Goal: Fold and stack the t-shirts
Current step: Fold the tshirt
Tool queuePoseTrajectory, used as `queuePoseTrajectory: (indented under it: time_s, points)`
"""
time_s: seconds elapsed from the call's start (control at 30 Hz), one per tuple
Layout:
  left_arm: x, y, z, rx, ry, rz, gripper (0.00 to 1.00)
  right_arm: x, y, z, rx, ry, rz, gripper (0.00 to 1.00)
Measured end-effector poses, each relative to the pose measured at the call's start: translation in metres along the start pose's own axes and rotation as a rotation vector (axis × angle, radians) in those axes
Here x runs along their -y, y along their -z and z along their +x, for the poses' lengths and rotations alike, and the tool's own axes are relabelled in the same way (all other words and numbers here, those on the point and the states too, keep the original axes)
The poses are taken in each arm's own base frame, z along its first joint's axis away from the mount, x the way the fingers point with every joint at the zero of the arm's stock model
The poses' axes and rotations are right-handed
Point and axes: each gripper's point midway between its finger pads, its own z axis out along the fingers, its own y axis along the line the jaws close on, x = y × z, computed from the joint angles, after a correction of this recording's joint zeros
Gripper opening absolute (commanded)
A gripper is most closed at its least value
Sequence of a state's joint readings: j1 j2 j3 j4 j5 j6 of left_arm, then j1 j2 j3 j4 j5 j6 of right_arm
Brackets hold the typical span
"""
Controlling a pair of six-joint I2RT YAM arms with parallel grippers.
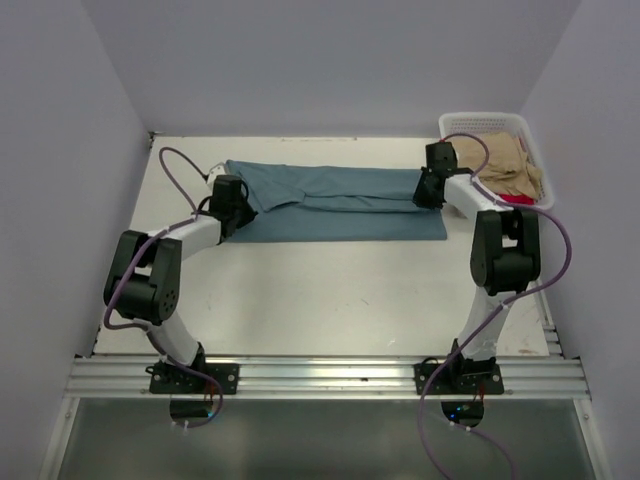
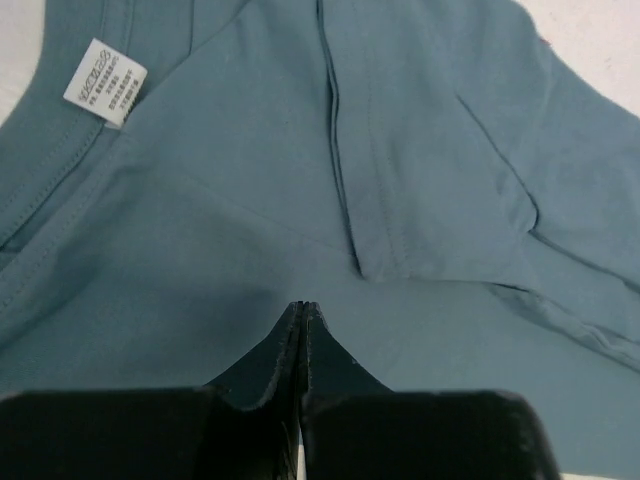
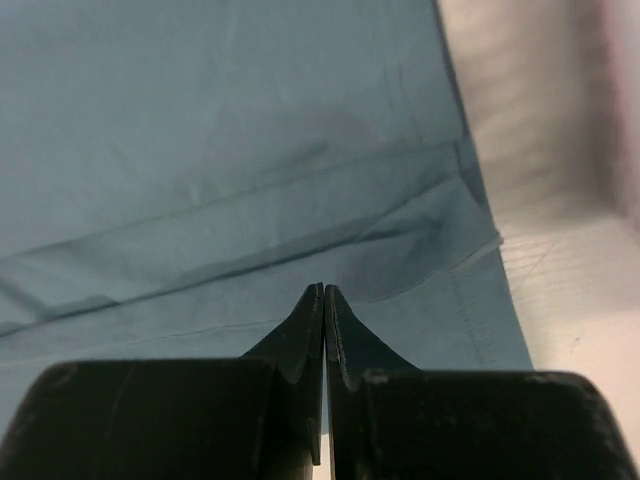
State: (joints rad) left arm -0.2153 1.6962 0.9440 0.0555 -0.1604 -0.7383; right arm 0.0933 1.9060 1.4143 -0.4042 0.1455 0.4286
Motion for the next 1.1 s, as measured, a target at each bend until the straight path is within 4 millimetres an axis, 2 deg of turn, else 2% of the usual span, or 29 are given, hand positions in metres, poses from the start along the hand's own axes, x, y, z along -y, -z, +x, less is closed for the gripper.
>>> queuePoseTrajectory:
  time_s: [0.13,0.3,0.5,0.6,0.8,1.1]
  points:
    - [-0.005,-0.005,0.013,-0.044,0.015,-0.016,0.0,0.004,-0.014,0.034,-0.116,0.022,0.023,0.0]
    - [0.0,-0.004,0.009,-0.041,0.029,-0.008,0.0,-0.003,-0.01,0.044,-0.143,0.037,0.013,0.0]
    - [0.002,-0.004,0.007,-0.038,0.033,-0.001,0.0,-0.009,-0.002,0.078,-0.195,0.078,0.012,0.0]
    - [0.002,-0.005,0.008,-0.042,0.032,-0.001,0.0,-0.011,-0.001,0.087,-0.209,0.092,0.014,0.0]
    - [-0.001,-0.01,0.013,-0.056,0.029,-0.012,0.0,-0.011,-0.002,0.081,-0.202,0.094,0.034,0.0]
    - [0.0,-0.011,0.012,-0.056,0.028,-0.011,0.0,-0.032,-0.029,0.042,-0.145,0.092,0.036,0.0]
